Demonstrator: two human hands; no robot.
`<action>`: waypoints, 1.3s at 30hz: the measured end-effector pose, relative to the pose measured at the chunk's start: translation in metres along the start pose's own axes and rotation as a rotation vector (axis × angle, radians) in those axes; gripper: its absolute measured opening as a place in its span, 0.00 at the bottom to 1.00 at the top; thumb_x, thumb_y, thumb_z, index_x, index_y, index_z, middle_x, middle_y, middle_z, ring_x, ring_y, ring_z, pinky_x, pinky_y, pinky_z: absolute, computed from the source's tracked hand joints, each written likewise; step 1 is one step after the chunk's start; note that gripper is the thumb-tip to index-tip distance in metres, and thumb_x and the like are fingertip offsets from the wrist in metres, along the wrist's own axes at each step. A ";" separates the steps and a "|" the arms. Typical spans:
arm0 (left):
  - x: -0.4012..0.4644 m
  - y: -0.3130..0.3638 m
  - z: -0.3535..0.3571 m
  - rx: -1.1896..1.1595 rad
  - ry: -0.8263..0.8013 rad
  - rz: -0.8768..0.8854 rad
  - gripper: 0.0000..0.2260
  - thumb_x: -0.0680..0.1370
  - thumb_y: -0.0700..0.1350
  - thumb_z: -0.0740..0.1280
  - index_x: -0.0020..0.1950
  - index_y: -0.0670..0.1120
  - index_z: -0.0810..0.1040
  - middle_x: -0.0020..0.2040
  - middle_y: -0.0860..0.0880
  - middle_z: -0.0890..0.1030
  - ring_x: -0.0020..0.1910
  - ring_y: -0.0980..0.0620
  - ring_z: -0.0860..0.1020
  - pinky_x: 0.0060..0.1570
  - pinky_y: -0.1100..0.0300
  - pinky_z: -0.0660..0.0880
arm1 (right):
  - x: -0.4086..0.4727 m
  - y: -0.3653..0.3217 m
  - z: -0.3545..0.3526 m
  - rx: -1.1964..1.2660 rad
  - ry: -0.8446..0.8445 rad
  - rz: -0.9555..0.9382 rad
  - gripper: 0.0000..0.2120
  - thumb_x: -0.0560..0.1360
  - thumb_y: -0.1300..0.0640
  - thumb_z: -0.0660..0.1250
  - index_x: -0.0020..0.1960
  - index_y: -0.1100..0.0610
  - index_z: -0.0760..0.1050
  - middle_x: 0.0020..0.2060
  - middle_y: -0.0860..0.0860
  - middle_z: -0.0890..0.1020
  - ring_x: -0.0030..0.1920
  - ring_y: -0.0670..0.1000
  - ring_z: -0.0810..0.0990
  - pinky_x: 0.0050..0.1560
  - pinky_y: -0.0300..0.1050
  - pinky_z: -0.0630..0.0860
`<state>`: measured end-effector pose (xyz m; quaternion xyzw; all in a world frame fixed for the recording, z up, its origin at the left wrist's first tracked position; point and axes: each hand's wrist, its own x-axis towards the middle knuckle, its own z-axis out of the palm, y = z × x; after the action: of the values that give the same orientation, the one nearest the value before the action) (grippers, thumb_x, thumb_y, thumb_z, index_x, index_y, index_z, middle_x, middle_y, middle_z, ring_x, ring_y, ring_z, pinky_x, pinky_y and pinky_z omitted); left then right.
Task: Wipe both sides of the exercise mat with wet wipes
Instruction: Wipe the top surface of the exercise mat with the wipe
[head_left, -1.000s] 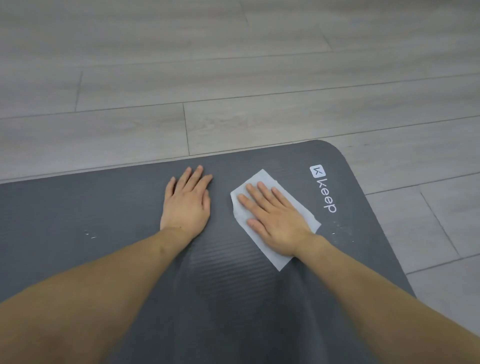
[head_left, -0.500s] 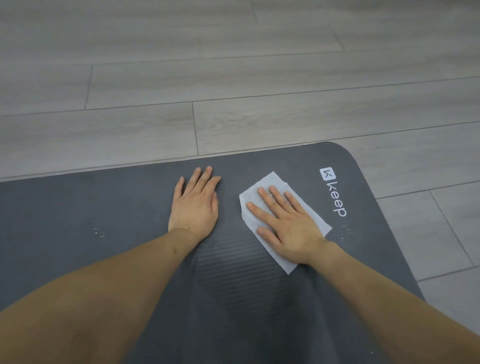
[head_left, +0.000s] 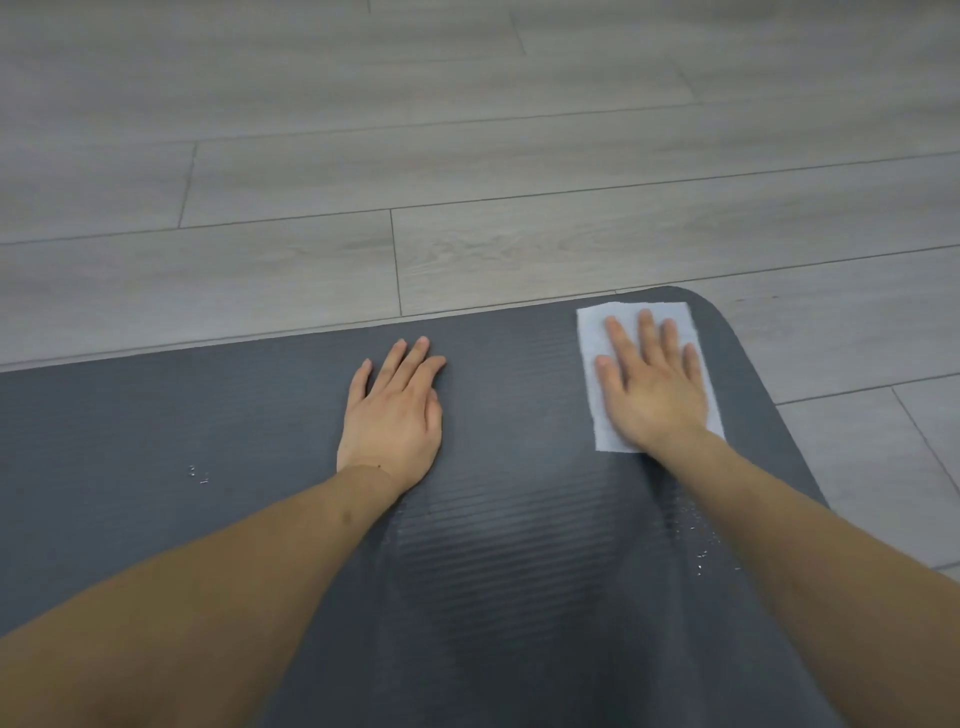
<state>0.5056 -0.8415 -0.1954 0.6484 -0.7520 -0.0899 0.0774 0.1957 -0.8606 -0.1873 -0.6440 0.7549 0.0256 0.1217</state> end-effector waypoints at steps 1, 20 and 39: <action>0.000 0.000 0.000 -0.001 0.004 -0.003 0.22 0.84 0.50 0.51 0.78 0.55 0.65 0.82 0.57 0.57 0.82 0.56 0.51 0.80 0.47 0.48 | -0.001 0.008 -0.001 0.003 -0.009 0.044 0.30 0.82 0.34 0.38 0.83 0.37 0.39 0.84 0.47 0.39 0.83 0.53 0.35 0.81 0.58 0.37; 0.009 0.001 0.002 0.149 -0.122 -0.090 0.30 0.82 0.57 0.38 0.84 0.50 0.46 0.84 0.53 0.42 0.82 0.51 0.40 0.79 0.40 0.42 | 0.030 0.065 -0.022 0.022 0.004 0.126 0.28 0.84 0.38 0.40 0.83 0.38 0.42 0.84 0.50 0.41 0.83 0.56 0.39 0.81 0.59 0.40; -0.043 -0.023 -0.037 0.091 -0.308 -0.276 0.25 0.84 0.61 0.47 0.82 0.64 0.46 0.84 0.52 0.43 0.82 0.43 0.43 0.77 0.35 0.47 | -0.014 0.023 0.000 -0.036 0.058 -0.002 0.29 0.83 0.41 0.35 0.84 0.42 0.45 0.84 0.53 0.44 0.83 0.58 0.44 0.81 0.62 0.45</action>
<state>0.5424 -0.8038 -0.1647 0.7268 -0.6621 -0.1637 -0.0810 0.1751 -0.8436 -0.1869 -0.6475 0.7567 0.0205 0.0883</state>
